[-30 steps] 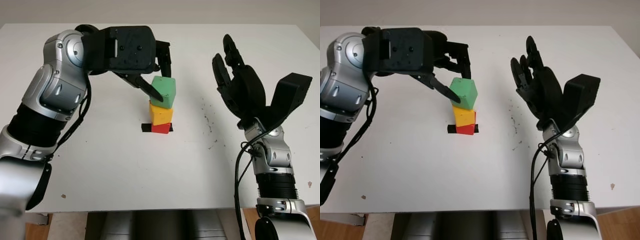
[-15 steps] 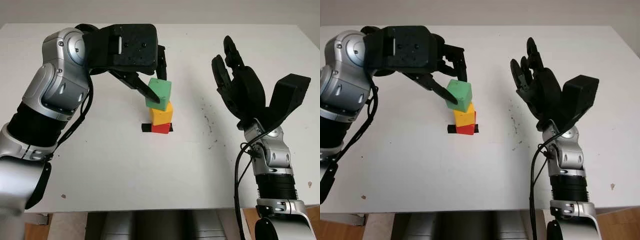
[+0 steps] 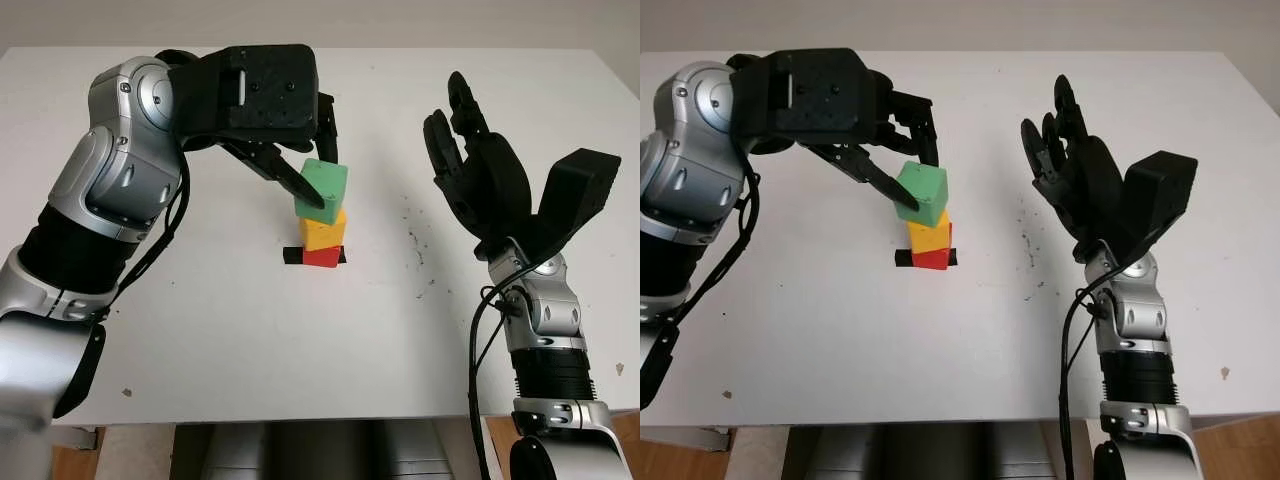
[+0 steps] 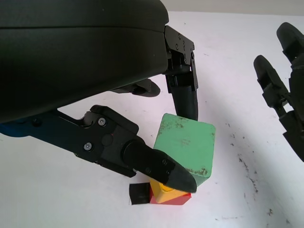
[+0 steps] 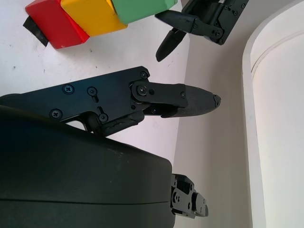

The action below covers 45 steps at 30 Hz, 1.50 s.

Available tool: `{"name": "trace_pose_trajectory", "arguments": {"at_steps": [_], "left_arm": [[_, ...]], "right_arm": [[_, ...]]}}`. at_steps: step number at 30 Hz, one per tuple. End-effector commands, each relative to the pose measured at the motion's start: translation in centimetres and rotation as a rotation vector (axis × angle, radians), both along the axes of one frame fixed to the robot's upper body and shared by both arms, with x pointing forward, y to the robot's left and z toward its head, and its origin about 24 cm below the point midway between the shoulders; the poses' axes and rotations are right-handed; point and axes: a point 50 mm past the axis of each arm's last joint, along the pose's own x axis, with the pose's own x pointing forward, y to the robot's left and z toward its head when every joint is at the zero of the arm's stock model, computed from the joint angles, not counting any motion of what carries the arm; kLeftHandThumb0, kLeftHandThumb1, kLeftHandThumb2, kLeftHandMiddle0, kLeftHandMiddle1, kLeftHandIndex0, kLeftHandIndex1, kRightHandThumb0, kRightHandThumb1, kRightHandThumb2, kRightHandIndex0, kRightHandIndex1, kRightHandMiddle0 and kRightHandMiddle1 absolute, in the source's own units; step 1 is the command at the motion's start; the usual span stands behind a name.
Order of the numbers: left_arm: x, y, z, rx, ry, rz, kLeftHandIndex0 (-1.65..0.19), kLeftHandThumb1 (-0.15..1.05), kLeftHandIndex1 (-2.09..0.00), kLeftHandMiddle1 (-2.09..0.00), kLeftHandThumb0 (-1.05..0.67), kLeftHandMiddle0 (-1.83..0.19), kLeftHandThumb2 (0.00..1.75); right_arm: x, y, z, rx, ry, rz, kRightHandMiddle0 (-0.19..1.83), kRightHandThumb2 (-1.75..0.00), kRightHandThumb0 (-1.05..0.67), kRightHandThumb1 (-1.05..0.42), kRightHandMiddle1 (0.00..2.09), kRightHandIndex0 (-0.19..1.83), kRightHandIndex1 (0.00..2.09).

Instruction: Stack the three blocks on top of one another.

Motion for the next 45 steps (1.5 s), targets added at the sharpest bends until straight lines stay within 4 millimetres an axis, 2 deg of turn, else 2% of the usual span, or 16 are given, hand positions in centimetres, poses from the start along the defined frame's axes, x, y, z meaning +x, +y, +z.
{"name": "trace_pose_trajectory", "arguments": {"at_steps": [1,3,6,11,18,24,27,29,31,34,36,38,45], "left_arm": [[-0.2,-0.3,0.7,-0.001,0.010,-0.007,0.06,0.95,-0.95,-0.04,-0.60,-0.09,0.05],[-0.2,-0.3,0.7,0.008,0.028,-0.001,0.08,0.95,-0.41,-0.03,-0.67,0.11,0.05],[-0.4,-0.3,0.7,0.012,0.035,-0.003,0.13,0.94,-0.14,0.00,-0.71,0.18,0.05],[-0.4,-0.3,0.8,0.026,0.027,0.003,0.19,0.94,-0.04,-0.03,-0.77,0.13,0.05],[-0.7,0.4,1.2,-0.003,0.049,-0.010,0.19,0.91,0.00,0.00,-0.84,0.19,0.05],[-1.8,2.3,2.7,-0.044,0.022,0.001,0.19,0.96,0.00,0.00,-0.92,0.19,0.07],[-2.4,4.2,2.6,-0.164,-0.013,0.052,0.19,1.02,0.00,0.00,-1.01,0.19,0.08],[-2.7,5.5,2.0,-0.232,-0.047,0.068,0.19,1.04,0.00,0.00,-1.04,0.19,0.16],[-3.2,6.5,1.2,-0.257,-0.108,0.077,0.19,1.05,0.00,0.00,-1.03,0.19,0.39],[-4.1,8.1,-0.3,-0.293,-0.175,0.154,0.19,1.05,0.00,0.00,-0.94,0.19,0.67],[-4.2,9.0,-1.7,-0.403,-0.173,0.193,0.19,1.05,0.00,0.00,-0.91,0.19,0.70],[-4.2,9.8,-3.2,-0.529,-0.174,0.223,0.19,1.05,0.00,0.00,-0.89,0.19,0.66],[-5.0,12.2,-7.9,-0.825,-0.234,0.358,0.19,1.05,0.00,0.00,-0.86,0.19,0.67]], "right_arm": [[-0.2,0.1,-0.1,0.003,-0.006,0.001,-0.19,-0.44,-0.58,-1.05,0.00,-0.19,0.00],[-0.1,0.1,-0.1,0.000,-0.007,-0.005,-0.19,-0.42,-0.59,-1.05,0.00,-0.19,0.00],[-0.2,0.1,-0.1,-0.002,-0.009,0.000,-0.19,-0.42,-0.59,-1.05,0.00,-0.19,0.00],[-0.2,0.1,0.0,0.001,-0.011,0.001,-0.19,-0.43,-0.59,-1.05,0.00,-0.19,0.00],[-0.2,0.2,-0.1,0.001,-0.014,0.007,-0.19,-0.42,-0.58,-1.05,0.00,-0.19,0.00],[-0.2,0.2,-0.2,0.002,-0.010,0.004,-0.19,-0.40,-0.60,-1.05,0.00,-0.19,0.00],[-0.1,0.3,-0.3,0.021,-0.008,0.011,-0.19,-0.39,-0.58,-1.05,0.00,-0.19,0.00],[0.0,0.3,-0.4,0.026,-0.008,0.021,-0.19,-0.43,-0.56,-1.05,0.00,-0.19,0.00],[0.1,0.5,-0.5,0.042,-0.013,0.040,-0.19,-0.48,-0.53,-1.05,0.00,-0.19,0.00],[0.4,0.7,-0.6,0.050,-0.015,0.049,-0.19,-0.54,-0.51,-1.05,0.00,-0.19,0.00],[0.5,1.0,-0.6,0.050,-0.009,0.046,-0.19,-0.56,-0.51,-1.05,0.00,-0.19,0.00],[0.6,1.3,-0.5,0.045,-0.010,0.040,-0.19,-0.56,-0.52,-1.05,0.00,-0.19,0.00],[0.8,1.9,-0.3,0.006,-0.032,0.029,-0.19,-0.55,-0.53,-1.05,0.00,-0.19,0.00]]}}
